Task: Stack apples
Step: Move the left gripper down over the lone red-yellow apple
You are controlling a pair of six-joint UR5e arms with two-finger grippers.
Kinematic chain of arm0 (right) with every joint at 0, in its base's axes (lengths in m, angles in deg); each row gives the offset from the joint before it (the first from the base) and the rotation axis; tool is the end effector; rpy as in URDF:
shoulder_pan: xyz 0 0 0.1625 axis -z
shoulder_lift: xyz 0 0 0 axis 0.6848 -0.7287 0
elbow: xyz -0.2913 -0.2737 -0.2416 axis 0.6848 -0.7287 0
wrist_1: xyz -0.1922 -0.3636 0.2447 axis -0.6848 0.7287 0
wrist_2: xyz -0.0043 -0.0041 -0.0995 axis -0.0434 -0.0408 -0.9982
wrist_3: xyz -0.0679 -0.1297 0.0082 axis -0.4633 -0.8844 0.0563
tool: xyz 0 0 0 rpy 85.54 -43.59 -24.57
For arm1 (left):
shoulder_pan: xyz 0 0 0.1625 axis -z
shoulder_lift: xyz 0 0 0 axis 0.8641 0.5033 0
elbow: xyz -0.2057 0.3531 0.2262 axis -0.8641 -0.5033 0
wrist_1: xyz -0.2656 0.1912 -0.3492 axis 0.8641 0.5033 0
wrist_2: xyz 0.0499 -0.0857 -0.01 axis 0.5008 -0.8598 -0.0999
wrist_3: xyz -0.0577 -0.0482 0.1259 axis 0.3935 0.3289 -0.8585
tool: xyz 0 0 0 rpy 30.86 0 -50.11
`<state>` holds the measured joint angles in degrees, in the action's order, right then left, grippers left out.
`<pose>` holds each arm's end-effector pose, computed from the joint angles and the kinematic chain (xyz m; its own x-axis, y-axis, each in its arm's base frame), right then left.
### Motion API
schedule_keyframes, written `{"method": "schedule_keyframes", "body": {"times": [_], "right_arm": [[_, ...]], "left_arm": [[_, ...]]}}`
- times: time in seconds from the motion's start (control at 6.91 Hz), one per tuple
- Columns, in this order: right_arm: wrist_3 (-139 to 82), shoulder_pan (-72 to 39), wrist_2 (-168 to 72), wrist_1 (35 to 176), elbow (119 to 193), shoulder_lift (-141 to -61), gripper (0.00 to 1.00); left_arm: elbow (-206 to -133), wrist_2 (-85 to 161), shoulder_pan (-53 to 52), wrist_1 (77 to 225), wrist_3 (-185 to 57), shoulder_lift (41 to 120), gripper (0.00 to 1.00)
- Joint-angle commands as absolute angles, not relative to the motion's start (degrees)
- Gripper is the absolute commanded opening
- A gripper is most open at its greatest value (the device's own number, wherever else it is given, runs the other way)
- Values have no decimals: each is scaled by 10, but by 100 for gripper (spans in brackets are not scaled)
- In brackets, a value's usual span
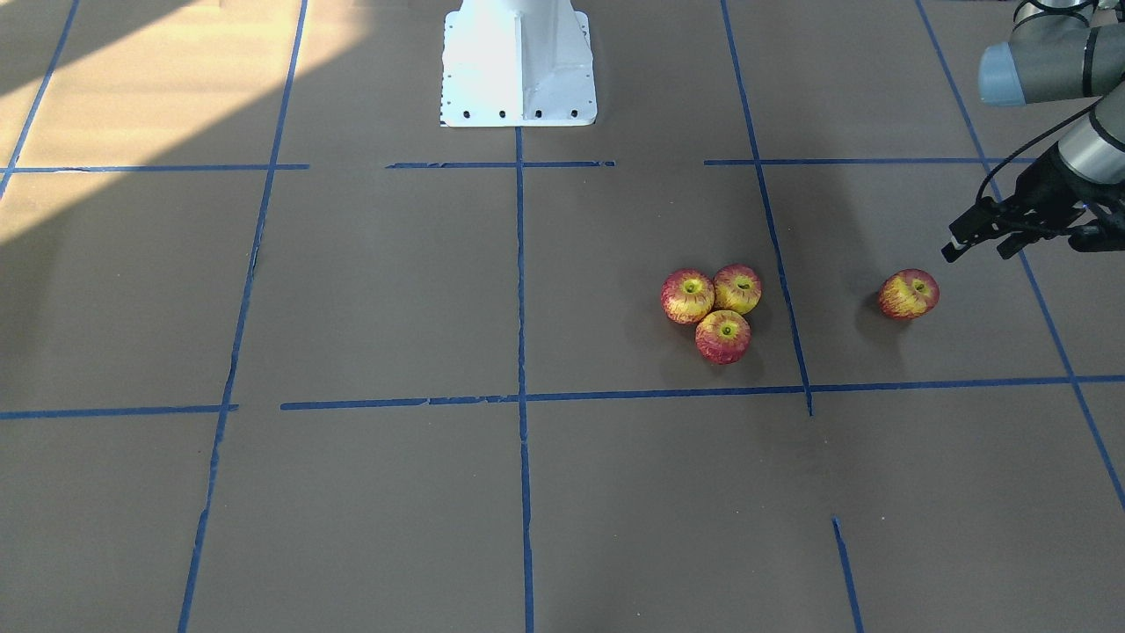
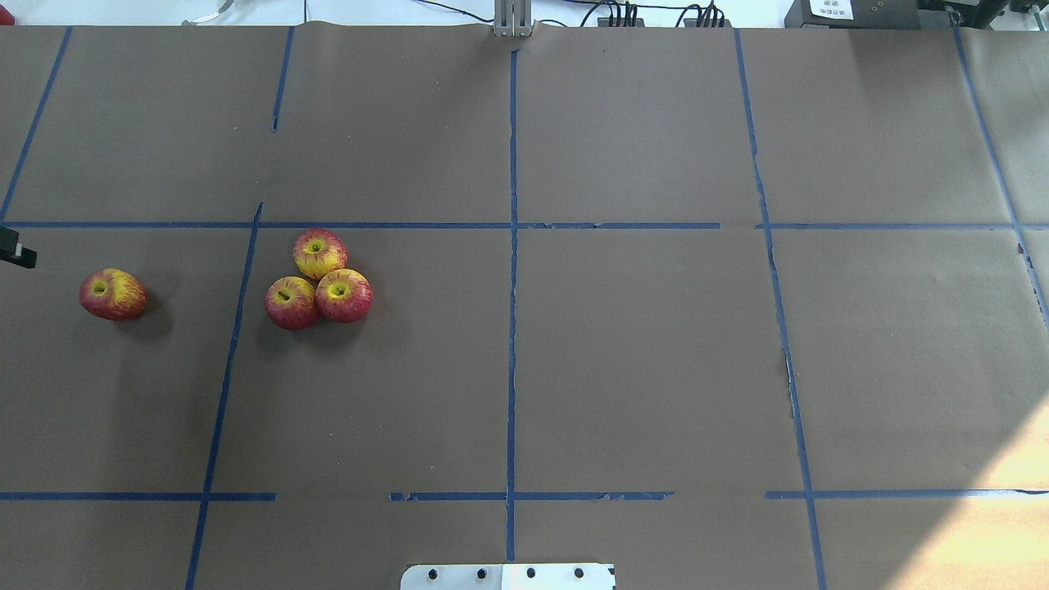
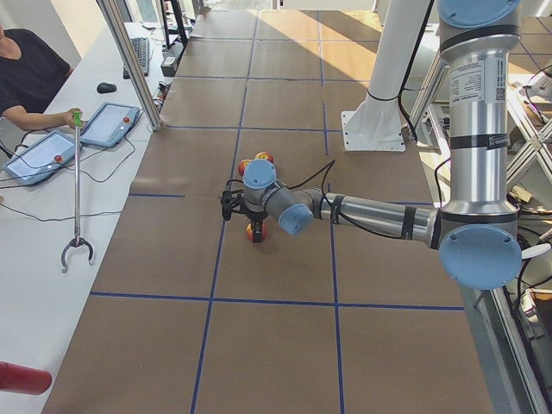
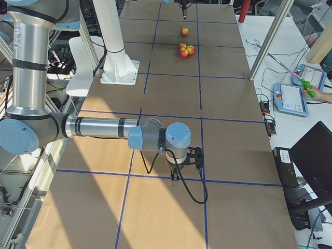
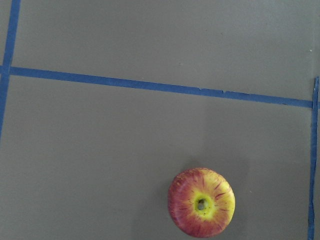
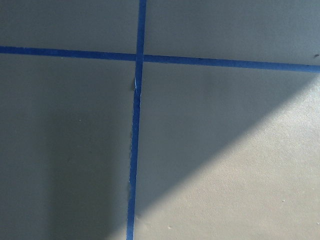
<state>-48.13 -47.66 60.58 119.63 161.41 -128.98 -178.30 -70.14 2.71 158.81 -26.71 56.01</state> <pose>0.0439 -0.4939 0.7340 0.7486 -0.0396 0.6618 0.0282 0.9992 0.0278 0.2261 -0.5197 0.6140 0.5889 -0.1076 -0.8010 0.1704 0.9854 -0.0072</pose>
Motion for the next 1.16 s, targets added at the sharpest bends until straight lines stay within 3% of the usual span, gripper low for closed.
{"method": "schedule_keyframes", "body": {"times": [0.0, 1.01], "right_arm": [[-481, -477, 606, 1195, 1614, -1290, 100], [-481, -477, 606, 1196, 1614, -1290, 100]], "left_arm": [[-1760, -690, 9, 1603, -245, 584, 100], [-1704, -664, -39, 1605, -221, 620, 100]]}}
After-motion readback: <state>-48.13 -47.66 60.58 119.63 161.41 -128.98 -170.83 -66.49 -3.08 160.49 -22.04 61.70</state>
